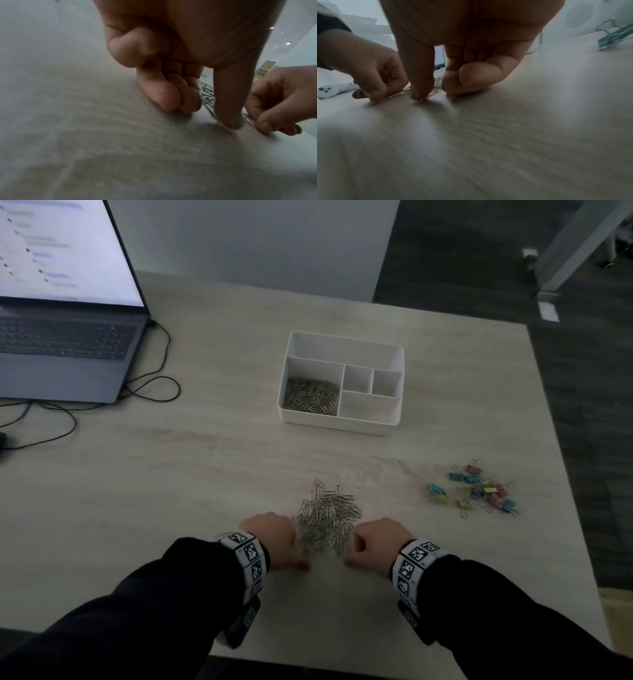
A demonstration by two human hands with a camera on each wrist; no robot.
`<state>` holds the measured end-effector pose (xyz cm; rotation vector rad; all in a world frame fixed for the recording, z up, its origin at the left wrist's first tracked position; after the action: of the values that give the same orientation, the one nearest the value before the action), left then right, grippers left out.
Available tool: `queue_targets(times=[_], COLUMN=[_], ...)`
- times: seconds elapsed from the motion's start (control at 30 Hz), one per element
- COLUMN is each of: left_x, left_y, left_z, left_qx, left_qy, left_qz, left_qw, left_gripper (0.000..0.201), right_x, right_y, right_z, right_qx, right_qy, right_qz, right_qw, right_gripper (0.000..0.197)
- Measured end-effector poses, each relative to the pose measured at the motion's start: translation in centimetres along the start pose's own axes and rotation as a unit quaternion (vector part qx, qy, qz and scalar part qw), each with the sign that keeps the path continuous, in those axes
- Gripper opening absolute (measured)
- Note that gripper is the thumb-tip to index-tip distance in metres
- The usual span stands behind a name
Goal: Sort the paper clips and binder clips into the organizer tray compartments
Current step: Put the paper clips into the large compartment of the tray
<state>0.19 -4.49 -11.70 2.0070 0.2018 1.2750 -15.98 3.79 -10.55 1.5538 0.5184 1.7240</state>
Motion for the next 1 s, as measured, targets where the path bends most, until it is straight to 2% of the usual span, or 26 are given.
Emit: queue_targets(times=[0.13,0.2,0.37,0.47,0.5,0.6,0.67,0.73,0.83,1.0], left_x=[-0.2,-0.3,-0.4,-0.2,-0.3,-0.3,-0.2,-0.4,-0.8,-1.2], left_y=[-0.2,0.2,1.7,2.9,3.2,3.3,3.1,2.9,2.7,3.3], left_z=[-1.1,-1.5,-1.0,0.4,0.9,1.4,0.5,-0.6,-1.8,-2.6], left_qx=[0.011,0.026,0.084,0.125,0.134,0.120,0.100,0.077,0.087,0.100], left_qy=[-0.027,-0.040,-0.048,-0.039,-0.031,-0.014,-0.030,-0.053,-0.074,-0.099], left_qz=[-0.021,-0.041,-0.093,-0.128,-0.136,-0.146,-0.141,-0.133,-0.125,-0.123], left_qw=[0.999,0.998,0.991,0.983,0.981,0.982,0.985,0.987,0.985,0.982], left_gripper=[0.044,0.035,0.028,0.041,0.053,0.092,0.101,0.101,0.092,0.061], right_x=[-0.3,-0.7,-1.5,-1.2,-1.0,-1.0,-1.3,-1.6,-1.9,-2.2], right_y=[-0.3,0.1,1.3,2.4,2.7,2.5,2.2,1.9,1.9,2.4], right_z=[1.5,2.1,2.4,0.6,-0.1,-1.5,-0.9,0.3,1.6,2.3], right_qx=[0.029,0.027,-0.017,-0.080,-0.101,-0.111,-0.090,-0.074,-0.089,-0.096], right_qy=[0.017,0.016,0.005,-0.016,-0.027,-0.053,-0.041,-0.014,0.006,0.022], right_qz=[0.021,0.004,-0.055,-0.108,-0.120,-0.102,-0.086,-0.087,-0.101,-0.127], right_qw=[0.999,0.999,0.998,0.991,0.987,0.987,0.991,0.993,0.991,0.987], right_gripper=[0.032,0.032,0.027,0.037,0.047,0.101,0.113,0.107,0.084,0.048])
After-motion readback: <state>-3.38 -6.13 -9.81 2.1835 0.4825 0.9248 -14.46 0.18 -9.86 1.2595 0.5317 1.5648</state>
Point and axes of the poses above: each hand's wrist, its own x-axis away from the middle knuckle, its own y-axis out of the back of the hand, z = x × y, the point moved 7 cm from there along -x, towards the middle knuckle, and after that the axes turned 7 degrees about x, right-handed, at the moved point
